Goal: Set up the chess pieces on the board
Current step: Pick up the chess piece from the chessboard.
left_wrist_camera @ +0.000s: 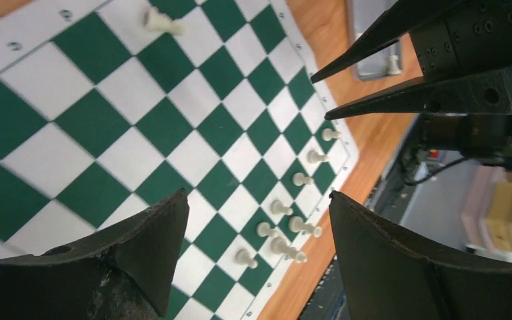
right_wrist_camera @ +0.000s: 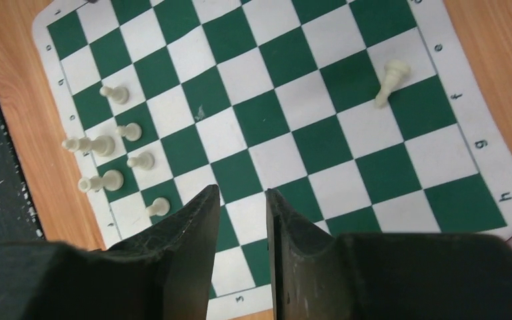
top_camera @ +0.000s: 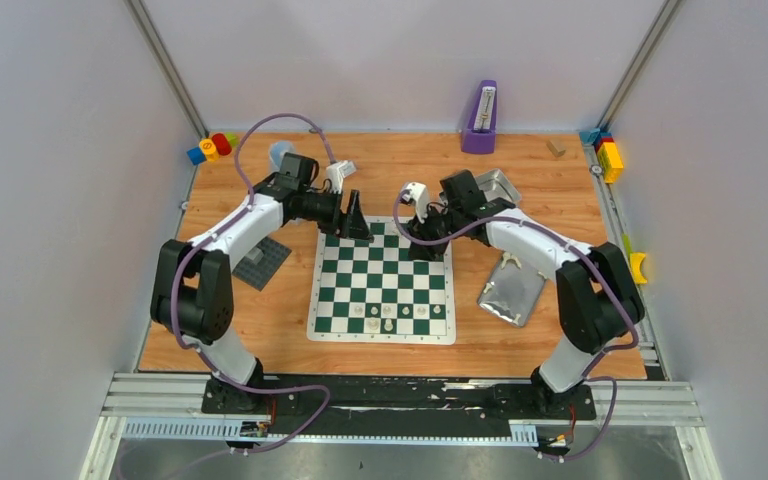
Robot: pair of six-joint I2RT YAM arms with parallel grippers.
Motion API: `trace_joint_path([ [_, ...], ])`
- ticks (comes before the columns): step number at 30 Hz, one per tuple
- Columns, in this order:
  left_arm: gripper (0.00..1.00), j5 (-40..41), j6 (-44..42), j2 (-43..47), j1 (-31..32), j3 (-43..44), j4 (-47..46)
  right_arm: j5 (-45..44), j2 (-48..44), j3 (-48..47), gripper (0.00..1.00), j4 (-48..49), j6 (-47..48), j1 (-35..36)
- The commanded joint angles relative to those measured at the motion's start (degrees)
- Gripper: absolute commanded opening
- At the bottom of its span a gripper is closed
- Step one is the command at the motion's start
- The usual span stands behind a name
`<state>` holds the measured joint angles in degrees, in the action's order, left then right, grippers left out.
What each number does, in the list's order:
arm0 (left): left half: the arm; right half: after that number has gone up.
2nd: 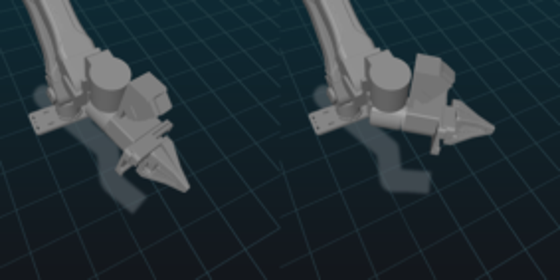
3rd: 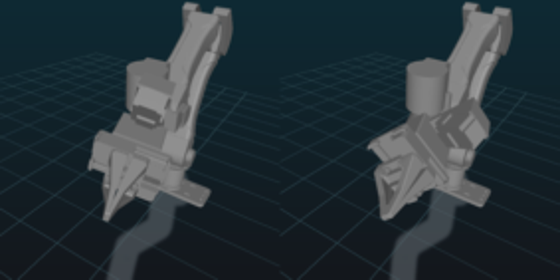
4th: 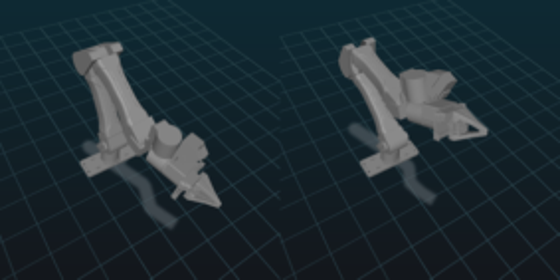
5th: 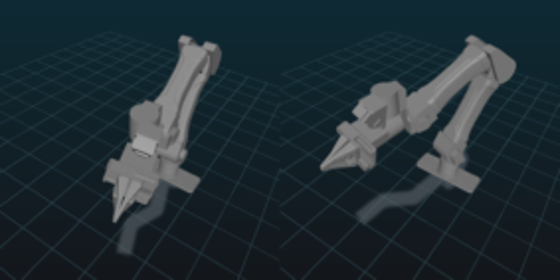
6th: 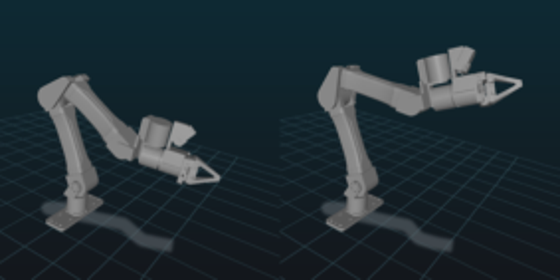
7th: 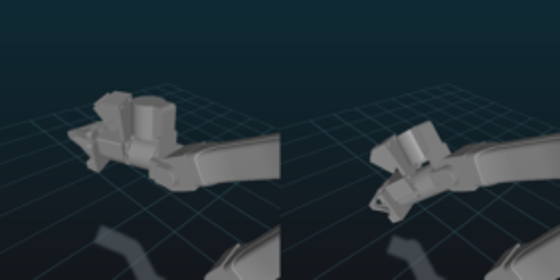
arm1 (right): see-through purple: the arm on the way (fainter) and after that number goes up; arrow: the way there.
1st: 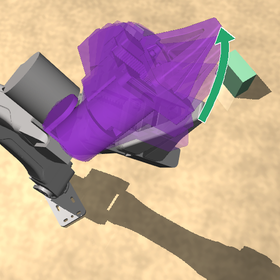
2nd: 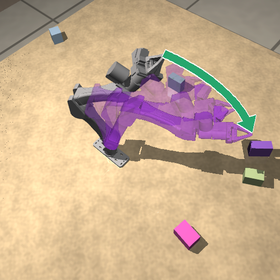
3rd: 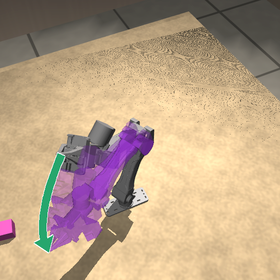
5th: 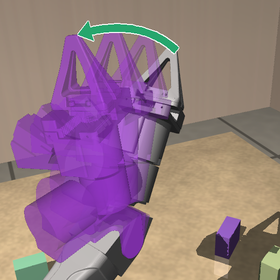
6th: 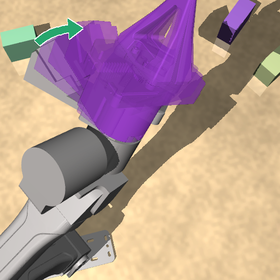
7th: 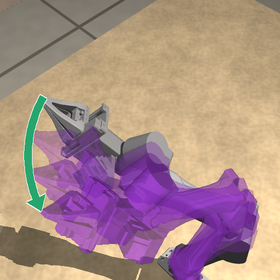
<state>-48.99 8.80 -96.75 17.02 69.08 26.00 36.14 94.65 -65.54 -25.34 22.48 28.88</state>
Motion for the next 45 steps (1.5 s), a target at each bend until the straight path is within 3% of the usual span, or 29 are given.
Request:
trace_joint_path([
  [1,0.86,12.2,-8.1,7.6,-0.5,0.4,4.7,-3.6,4.9,-6.0,0.36,5.2,-1.7,0.9],
  [11,0.91,20.2,-17.3,17.6,-1.7,-4.8,9.0,-13.6,20.1,-19.3,0.47,6.4,0.1,1.0],
  [18,0.92,20.5,-19.0,20.4,-1.7,-6.4,9.8,-16.0,24.2,-22.2,0.48,6.5,-2.9,1.1],
  [39,0.94,19.1,-19.4,20.4,-1.7,-6.3,9.9,-19.6,27.8,-23.0,0.36,5.4,-3.2,2.5],
  [45,0.94,18.8,-19.5,20.4,-1.7,-6.3,9.8,-20.3,27.4,-22.5,0.25,5.3,-2.6,2.6],
])
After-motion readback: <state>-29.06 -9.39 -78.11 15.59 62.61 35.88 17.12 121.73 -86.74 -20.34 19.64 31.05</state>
